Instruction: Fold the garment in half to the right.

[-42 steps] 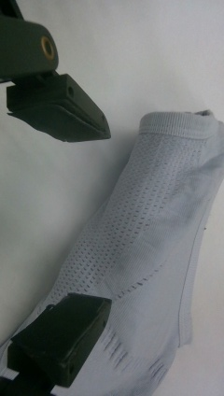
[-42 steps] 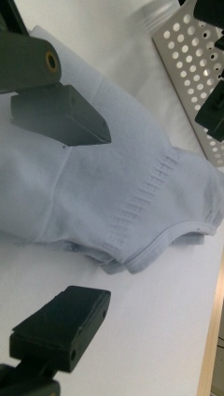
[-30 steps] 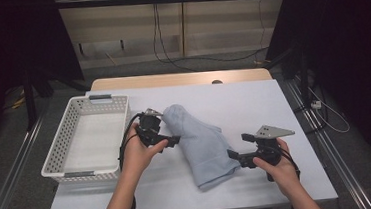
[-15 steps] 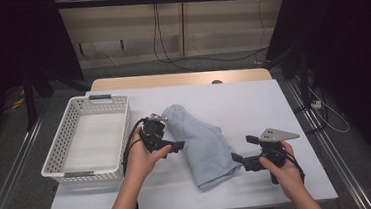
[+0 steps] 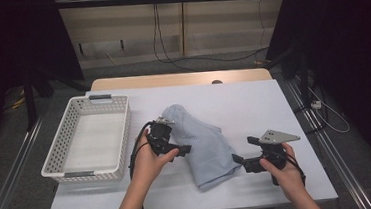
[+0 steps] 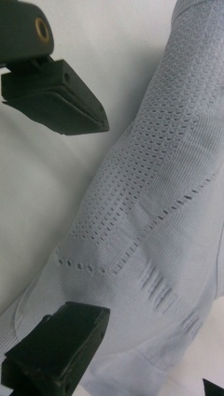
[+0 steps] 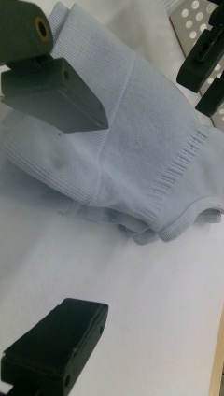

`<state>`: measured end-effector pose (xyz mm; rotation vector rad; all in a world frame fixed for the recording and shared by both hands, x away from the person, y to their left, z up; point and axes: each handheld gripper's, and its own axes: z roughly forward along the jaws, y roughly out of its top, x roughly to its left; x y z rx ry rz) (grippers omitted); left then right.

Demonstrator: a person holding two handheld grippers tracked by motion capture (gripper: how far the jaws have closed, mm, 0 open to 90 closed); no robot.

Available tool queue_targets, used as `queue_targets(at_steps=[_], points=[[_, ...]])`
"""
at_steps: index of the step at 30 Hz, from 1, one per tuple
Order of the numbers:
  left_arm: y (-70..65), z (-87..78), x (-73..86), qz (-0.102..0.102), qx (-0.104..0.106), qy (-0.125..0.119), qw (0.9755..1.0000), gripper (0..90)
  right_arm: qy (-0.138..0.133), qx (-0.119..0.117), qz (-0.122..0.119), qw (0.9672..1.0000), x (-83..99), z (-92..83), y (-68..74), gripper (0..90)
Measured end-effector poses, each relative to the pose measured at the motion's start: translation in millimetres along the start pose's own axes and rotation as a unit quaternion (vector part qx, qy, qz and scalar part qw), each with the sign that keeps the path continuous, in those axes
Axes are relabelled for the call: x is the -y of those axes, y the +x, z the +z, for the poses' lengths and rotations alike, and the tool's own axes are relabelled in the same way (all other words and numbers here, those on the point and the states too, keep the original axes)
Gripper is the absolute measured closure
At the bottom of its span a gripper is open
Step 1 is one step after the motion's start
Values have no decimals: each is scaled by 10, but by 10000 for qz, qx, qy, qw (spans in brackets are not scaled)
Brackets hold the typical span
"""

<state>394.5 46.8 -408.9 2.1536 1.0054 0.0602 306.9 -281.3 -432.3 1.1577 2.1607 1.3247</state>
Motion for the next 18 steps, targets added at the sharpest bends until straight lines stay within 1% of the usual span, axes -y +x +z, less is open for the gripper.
queue_targets(at_steps=[2,3,6,12,14,16,18], points=[[-8,12,4,-23,-10,-12,10000,101,-11,17,-4,10000,-1,-5,-3,100],[-13,20,5,-54,21,-25,10000,101,-14,24,0,10000,-1,-8,-5,100],[-25,31,5,-58,70,-31,10000,100,9,63,-23,10000,6,-11,-8,100],[-57,60,11,-46,118,41,9999,94,-8,83,-33,10000,10,-23,0,100],[-73,70,16,-88,64,37,9999,91,-24,109,-40,9999,9,-30,0,100],[-74,80,22,-103,103,45,9999,88,-25,127,-34,9999,10,-33,-2,100],[-72,96,30,-112,99,61,9999,84,-29,145,-38,9999,13,-37,-5,100]])
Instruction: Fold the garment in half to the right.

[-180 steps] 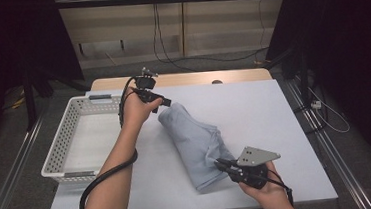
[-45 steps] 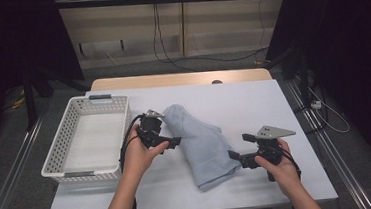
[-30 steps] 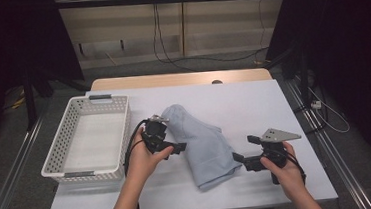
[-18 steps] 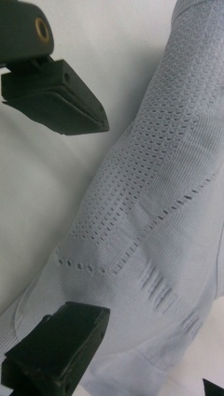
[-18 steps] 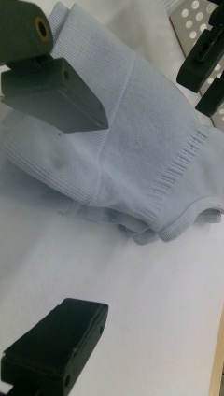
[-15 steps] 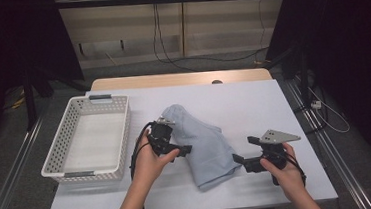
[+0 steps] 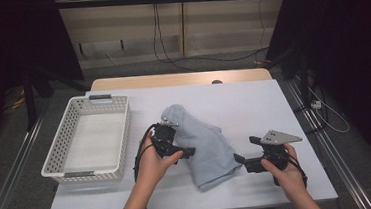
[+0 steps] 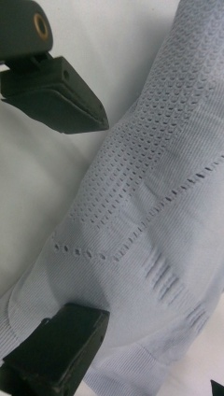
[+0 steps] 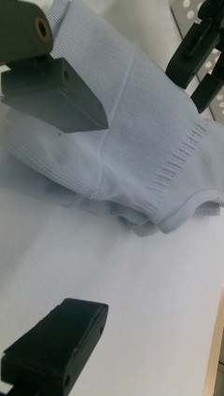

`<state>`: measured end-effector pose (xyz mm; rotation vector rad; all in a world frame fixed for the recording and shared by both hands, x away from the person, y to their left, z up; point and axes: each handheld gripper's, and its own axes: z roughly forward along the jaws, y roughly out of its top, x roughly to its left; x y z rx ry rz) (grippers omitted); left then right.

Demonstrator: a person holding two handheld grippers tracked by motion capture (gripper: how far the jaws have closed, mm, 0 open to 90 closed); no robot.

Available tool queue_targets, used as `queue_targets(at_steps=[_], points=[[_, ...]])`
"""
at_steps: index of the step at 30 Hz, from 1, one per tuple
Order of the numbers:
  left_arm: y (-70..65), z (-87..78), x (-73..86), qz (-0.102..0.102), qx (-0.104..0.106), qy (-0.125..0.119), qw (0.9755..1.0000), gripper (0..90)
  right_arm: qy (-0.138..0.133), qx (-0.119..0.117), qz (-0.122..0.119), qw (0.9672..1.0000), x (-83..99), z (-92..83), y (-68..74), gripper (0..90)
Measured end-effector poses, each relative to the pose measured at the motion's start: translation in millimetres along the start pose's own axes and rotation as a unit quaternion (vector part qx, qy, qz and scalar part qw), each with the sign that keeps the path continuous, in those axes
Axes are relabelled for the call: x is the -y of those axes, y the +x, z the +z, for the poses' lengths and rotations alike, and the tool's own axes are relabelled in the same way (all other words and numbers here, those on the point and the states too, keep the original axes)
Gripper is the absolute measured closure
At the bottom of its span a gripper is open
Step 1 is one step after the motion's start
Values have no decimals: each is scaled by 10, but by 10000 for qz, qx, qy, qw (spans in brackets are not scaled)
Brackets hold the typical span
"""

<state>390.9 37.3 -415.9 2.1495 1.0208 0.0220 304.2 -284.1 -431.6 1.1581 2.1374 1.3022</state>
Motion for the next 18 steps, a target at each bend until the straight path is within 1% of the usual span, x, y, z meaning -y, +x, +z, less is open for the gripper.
queue_targets(at_steps=[1,4,5,7,11,13,15,17,18], points=[[2,6,3,-3,27,30,10000,81,0,2,1,10000,1,-1,-1,100],[-4,26,9,11,18,2,10000,79,-10,34,30,10000,2,-4,1,100],[-2,28,9,39,27,30,10000,78,-18,40,31,10000,2,-4,4,100],[1,37,12,26,10,33,10000,69,-15,35,25,10000,3,-6,8,100],[24,61,40,-42,51,30,10000,65,-3,41,23,10000,11,-8,4,100],[35,71,54,-32,-8,63,10000,65,-5,46,30,10000,10,-11,2,100],[43,81,68,-73,-7,56,10000,67,-15,87,37,10000,8,-15,1,100],[60,83,82,-61,17,60,10000,77,-24,88,43,9999,9,-14,0,100],[66,88,92,-96,36,46,9999,83,-25,91,41,9999,9,-13,1,100]])
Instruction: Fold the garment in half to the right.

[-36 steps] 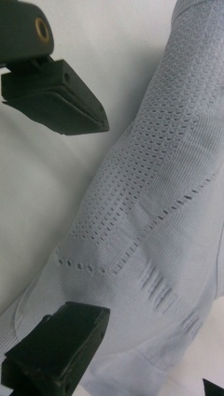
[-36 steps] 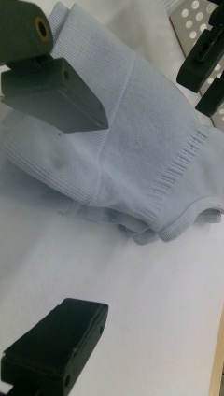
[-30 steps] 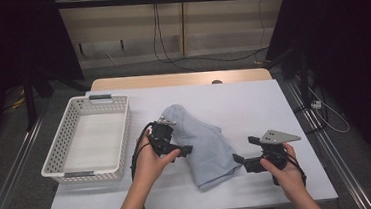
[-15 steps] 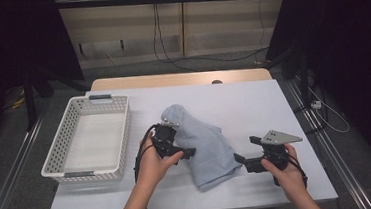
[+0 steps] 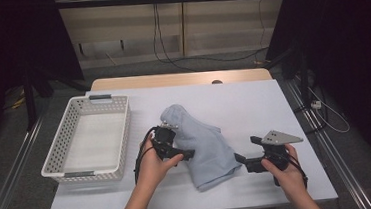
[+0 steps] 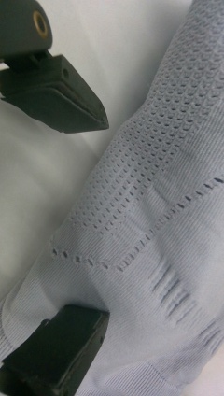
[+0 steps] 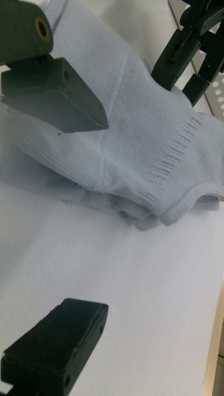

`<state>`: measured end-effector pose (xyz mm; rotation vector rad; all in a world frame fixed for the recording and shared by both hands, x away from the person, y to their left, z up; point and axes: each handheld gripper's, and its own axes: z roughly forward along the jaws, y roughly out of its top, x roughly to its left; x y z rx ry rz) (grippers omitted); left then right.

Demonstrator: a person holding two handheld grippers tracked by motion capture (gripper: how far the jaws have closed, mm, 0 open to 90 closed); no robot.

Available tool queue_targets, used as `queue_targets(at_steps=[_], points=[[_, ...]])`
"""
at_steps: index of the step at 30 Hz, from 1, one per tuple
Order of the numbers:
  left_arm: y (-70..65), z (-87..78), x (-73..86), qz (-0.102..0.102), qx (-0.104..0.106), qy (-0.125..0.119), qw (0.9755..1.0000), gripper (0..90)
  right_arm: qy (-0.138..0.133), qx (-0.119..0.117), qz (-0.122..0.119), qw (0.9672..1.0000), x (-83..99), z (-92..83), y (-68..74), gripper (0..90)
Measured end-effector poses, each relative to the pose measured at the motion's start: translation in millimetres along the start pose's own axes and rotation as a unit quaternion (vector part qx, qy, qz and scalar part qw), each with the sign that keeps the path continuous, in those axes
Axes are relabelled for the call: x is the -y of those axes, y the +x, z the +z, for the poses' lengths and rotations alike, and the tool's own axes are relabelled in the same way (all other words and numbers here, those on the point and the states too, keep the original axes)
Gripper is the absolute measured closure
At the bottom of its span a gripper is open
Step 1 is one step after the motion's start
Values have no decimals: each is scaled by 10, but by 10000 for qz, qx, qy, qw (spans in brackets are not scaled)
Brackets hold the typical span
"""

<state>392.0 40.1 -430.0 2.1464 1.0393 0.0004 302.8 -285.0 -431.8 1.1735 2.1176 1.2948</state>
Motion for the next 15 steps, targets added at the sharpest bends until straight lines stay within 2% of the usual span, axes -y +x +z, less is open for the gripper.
queue_targets(at_steps=[4,9,13,15], points=[[2,-3,12,-73,78,-49,9999,112,-17,-3,-10,10000,-5,-1,2,100],[-27,-22,0,-7,94,-77,9999,137,-6,-16,2,10000,-6,6,4,99],[-49,-33,1,-82,58,-95,9999,134,5,-8,-29,10000,-6,11,7,99],[-69,-42,-6,-66,107,-65,9999,135,-1,-15,-16,10000,-6,15,8,98]])
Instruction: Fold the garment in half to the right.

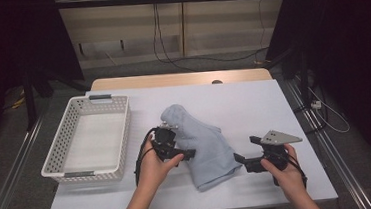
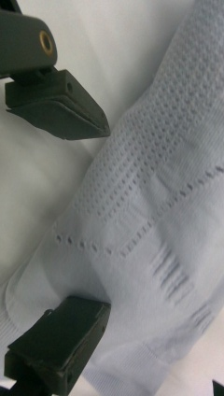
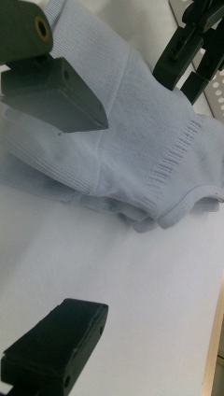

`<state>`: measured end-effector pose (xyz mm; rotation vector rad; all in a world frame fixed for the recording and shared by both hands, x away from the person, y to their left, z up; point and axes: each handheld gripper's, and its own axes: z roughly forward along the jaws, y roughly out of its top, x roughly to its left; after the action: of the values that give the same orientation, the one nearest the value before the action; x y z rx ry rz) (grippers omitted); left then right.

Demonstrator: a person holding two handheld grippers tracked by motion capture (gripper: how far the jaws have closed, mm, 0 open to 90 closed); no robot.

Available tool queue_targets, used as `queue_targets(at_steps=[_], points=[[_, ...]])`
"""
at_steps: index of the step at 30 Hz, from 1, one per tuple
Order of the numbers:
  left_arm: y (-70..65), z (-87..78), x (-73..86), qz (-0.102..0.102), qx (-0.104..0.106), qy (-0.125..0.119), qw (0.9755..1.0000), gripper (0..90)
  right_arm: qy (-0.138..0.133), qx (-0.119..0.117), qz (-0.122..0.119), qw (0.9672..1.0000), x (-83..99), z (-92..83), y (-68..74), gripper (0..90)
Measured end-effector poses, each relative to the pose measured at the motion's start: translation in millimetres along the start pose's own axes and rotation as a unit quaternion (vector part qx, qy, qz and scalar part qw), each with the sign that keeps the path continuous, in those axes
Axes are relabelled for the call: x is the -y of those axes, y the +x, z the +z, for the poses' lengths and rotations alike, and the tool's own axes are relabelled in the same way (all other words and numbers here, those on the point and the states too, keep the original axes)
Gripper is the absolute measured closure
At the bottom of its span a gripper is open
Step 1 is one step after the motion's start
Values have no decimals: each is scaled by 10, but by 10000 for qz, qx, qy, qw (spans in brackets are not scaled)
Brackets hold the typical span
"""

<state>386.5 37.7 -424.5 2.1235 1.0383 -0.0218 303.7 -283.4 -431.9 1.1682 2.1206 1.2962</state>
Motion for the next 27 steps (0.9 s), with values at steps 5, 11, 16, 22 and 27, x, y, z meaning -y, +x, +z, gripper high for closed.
queue_targets(at_steps=[5,11,16,22,27], points=[[-47,32,10,-26,14,-6,10000,143,-65,-3,12,10000,-11,-13,-1,96],[-19,66,37,-177,116,59,9998,191,-75,2,-1,10000,-8,-20,-6,95],[-33,83,47,-186,105,81,9997,237,-61,-6,2,10000,-8,-16,-3,95],[-29,95,60,-257,184,110,9994,290,-44,-46,-17,10000,-1,-6,-3,94],[-20,109,73,-275,188,149,9993,341,-40,-52,-22,10000,-3,-3,-1,94]])
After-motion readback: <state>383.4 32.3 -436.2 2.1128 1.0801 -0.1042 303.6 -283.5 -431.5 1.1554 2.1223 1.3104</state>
